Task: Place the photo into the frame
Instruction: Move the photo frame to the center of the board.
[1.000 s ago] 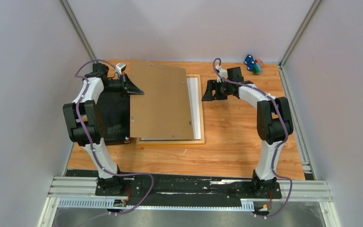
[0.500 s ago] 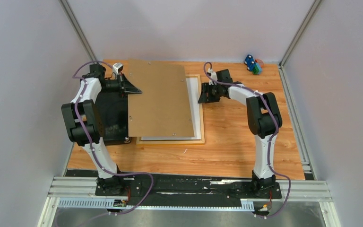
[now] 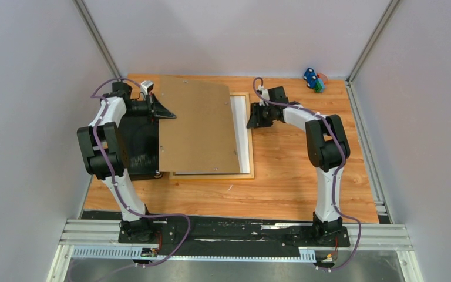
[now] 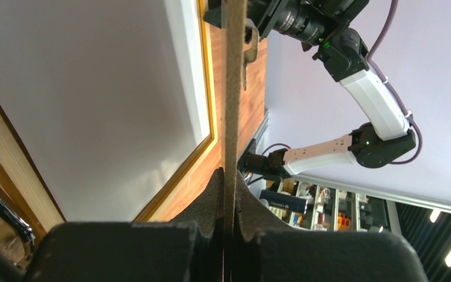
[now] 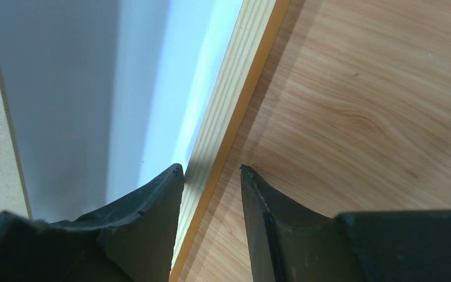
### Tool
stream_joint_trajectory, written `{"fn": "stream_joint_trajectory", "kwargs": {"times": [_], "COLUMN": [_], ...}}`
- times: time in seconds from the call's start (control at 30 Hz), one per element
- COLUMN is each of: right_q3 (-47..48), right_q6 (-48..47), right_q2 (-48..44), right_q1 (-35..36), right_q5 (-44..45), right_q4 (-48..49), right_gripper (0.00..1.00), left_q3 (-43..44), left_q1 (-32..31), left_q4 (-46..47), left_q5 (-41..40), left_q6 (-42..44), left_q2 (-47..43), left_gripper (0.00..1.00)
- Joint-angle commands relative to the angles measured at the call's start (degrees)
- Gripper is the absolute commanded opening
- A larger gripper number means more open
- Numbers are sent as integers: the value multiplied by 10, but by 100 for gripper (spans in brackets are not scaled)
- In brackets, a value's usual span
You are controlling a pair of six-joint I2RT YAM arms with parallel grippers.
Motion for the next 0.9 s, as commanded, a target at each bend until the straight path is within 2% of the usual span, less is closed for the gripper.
{"fn": "stream_joint_trajectory", "kwargs": {"times": [0.0,0.53,0.87], "right_q3": [9,19,11], "right_q6": [7,9,3], "right_q2": [14,32,23], "right_q1": [9,25,25], "right_q5": [15,20,80], "right_q4": [7,-7,-18], "right_gripper": [44,39,25], "left_q3": [32,34,29], "left_q1": [6,6,6], "left_q4": [-5,19,28], "left_q5": [43,41,44], "left_q6": [4,-9,-10], "left_q2": [2,12,13], "left_gripper": [0,0,0]}}
